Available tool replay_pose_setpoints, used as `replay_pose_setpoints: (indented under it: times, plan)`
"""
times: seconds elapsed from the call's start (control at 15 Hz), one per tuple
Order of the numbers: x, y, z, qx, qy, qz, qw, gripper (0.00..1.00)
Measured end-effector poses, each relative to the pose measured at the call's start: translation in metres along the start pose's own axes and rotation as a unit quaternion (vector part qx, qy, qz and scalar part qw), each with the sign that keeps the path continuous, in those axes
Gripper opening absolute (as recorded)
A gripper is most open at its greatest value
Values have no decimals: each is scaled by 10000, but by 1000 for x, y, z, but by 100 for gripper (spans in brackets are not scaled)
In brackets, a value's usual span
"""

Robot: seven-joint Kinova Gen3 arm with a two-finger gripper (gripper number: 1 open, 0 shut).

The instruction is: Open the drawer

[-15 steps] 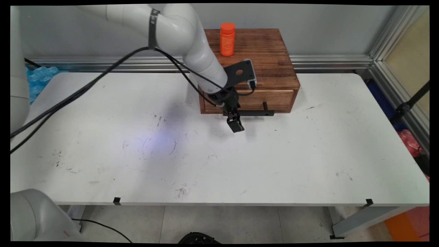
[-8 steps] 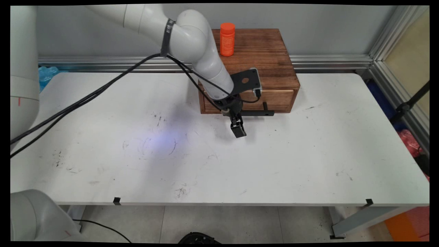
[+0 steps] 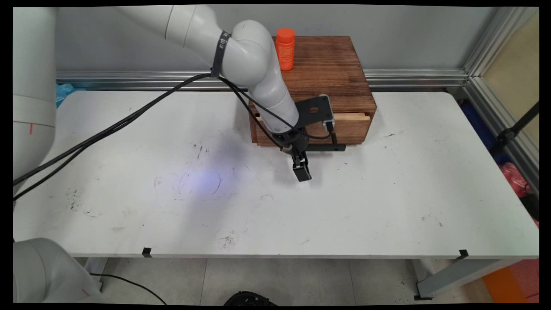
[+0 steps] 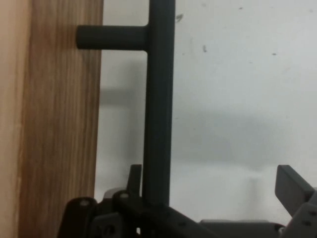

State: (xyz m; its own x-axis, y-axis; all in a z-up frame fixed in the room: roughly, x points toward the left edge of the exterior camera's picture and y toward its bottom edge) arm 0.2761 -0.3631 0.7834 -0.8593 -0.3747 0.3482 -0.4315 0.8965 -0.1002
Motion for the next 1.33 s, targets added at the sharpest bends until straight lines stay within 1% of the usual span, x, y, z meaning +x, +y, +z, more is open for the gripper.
replay_pose_setpoints:
  times: [0.6, 1.33]
  plan:
    - [2, 32, 1, -194, -95, -1, 9998, 100]
    - [4, 76, -3, -402, -54, 131, 9991, 100]
